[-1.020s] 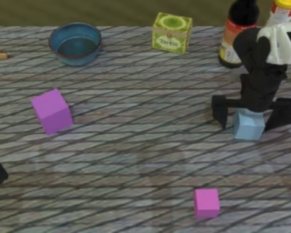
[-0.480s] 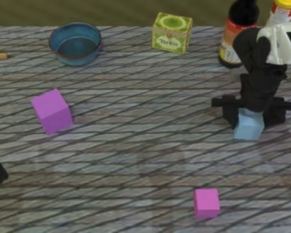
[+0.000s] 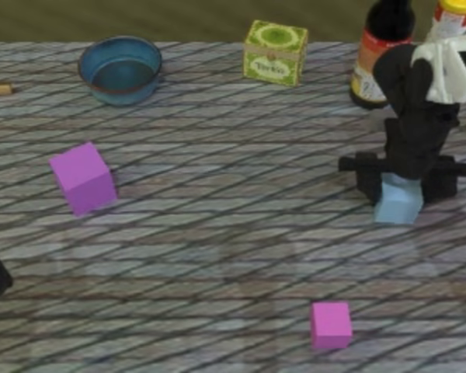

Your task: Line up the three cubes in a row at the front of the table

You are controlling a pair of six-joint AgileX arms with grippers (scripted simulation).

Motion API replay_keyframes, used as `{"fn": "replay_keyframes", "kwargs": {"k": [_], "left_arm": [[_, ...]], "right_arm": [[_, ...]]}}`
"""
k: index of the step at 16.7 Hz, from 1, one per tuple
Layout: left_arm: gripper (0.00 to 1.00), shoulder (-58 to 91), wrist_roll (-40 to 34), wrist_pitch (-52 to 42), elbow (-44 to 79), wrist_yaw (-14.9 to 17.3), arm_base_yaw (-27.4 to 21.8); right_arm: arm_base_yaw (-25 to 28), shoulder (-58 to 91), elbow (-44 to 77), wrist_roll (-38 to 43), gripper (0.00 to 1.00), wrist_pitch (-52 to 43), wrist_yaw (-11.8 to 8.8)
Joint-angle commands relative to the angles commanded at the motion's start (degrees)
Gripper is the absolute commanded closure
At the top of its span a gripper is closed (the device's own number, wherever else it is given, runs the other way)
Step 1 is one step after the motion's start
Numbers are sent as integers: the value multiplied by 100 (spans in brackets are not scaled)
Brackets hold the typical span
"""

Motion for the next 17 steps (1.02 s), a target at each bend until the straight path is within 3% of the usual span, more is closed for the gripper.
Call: {"fn": "replay_keyframes", "kwargs": {"k": [5,11,17], "left_arm": [[0,0,0,0,0,0,0],[0,0,0,0,0,0,0],[0,0,0,0,0,0,0]], "right_arm": [[-2,-160,105,-25,100,-147,38],[28,-618,728,-23,100,-1268,33],[17,-663,767,-7,100,-1339,31]]}}
